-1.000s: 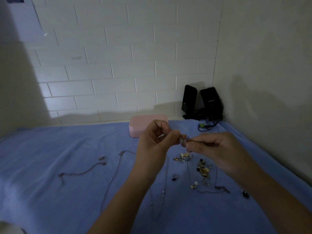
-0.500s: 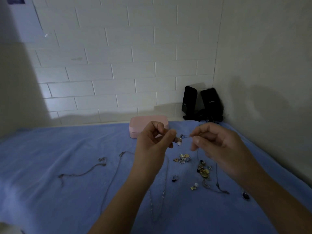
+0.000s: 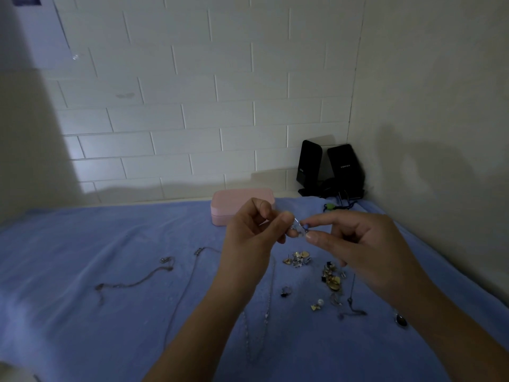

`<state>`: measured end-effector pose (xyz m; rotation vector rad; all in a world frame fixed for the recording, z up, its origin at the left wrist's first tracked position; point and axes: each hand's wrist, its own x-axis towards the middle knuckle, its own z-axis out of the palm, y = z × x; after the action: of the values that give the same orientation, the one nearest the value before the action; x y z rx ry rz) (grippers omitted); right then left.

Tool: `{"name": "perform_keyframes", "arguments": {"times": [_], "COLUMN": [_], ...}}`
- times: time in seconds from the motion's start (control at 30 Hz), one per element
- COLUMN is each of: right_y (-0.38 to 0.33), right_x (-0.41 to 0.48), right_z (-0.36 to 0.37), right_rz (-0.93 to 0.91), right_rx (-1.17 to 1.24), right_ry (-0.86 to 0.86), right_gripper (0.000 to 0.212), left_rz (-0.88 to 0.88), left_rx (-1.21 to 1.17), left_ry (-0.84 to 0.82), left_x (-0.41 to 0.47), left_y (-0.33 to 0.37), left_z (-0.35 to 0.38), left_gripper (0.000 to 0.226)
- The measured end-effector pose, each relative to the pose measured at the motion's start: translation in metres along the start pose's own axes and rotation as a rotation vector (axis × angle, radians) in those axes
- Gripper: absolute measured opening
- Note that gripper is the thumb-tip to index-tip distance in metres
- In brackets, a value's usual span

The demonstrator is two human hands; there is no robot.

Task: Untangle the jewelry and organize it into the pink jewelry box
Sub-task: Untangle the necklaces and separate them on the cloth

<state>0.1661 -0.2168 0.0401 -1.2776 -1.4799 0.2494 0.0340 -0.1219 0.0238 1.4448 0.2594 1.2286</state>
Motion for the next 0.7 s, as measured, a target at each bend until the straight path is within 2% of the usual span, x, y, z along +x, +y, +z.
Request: {"name": "perform_keyframes", "arguments": {"times": [0.17, 0.33, 0.6, 0.7], "right_y": [-0.001, -0.002, -0.009, -0.011], "right_x": [-0.003, -0.004, 0.001, 0.002], "right_z": [0.006, 0.006, -0.001, -0.002], "right_rz": [-0.016, 0.024, 0.216, 0.276], "right_rx": [-0.067, -0.043, 0.197, 0.257], "right_ry": [0.014, 0.038, -0.115, -0.119], "right_gripper": [0.011, 0.023, 0.018, 0.014], "left_rz": [-0.112, -0.192, -0.188, -0.193], "left_rx": [-0.136, -0.232, -0.261, -0.257], "left_ry": [-0.074, -0.088, -0.082, -0.101], "left_x": [0.0, 0.0, 0.002, 0.001], "left_y": [-0.004, -0.006, -0.004, -0.004], "left_z": [-0.002, -0.003, -0.003, -0.003], "left_gripper": [0.025, 0.025, 0.023, 0.025]}}
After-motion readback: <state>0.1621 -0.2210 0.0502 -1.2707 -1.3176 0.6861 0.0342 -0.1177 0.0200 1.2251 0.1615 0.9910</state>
